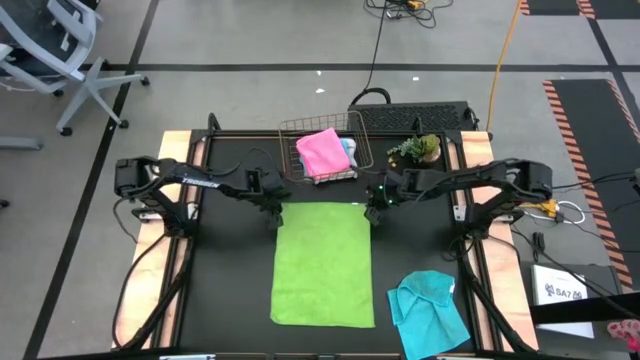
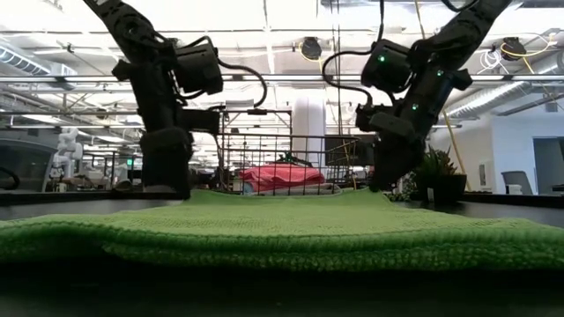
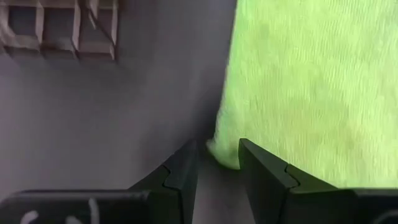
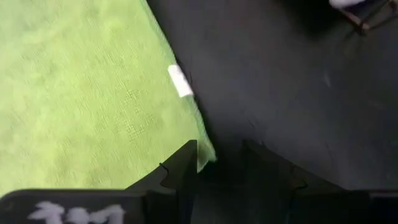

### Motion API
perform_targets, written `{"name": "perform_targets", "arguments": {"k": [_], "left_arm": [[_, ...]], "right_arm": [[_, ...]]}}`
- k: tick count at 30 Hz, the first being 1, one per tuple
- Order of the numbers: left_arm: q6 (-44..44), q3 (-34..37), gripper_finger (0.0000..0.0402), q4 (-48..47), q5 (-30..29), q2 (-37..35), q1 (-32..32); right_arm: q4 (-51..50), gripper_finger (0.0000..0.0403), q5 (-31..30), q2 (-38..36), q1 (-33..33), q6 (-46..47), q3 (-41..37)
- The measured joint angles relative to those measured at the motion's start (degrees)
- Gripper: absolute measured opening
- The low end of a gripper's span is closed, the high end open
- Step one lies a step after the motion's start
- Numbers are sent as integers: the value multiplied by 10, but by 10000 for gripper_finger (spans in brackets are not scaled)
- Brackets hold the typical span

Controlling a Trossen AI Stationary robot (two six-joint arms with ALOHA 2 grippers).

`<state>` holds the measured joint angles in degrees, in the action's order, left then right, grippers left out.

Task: Fold microfiber towels
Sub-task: Fold the green microfiber cloth

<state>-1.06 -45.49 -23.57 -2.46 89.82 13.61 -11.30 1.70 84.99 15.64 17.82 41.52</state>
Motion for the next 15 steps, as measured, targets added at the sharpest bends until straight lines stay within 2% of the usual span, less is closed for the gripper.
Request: {"name": "perform_targets", "arguments": {"k": [15], "left_arm": [[-6, 0, 120, 12, 0, 2, 8]], "right_arm": [[13, 121, 16, 6, 0, 3, 0]]}}
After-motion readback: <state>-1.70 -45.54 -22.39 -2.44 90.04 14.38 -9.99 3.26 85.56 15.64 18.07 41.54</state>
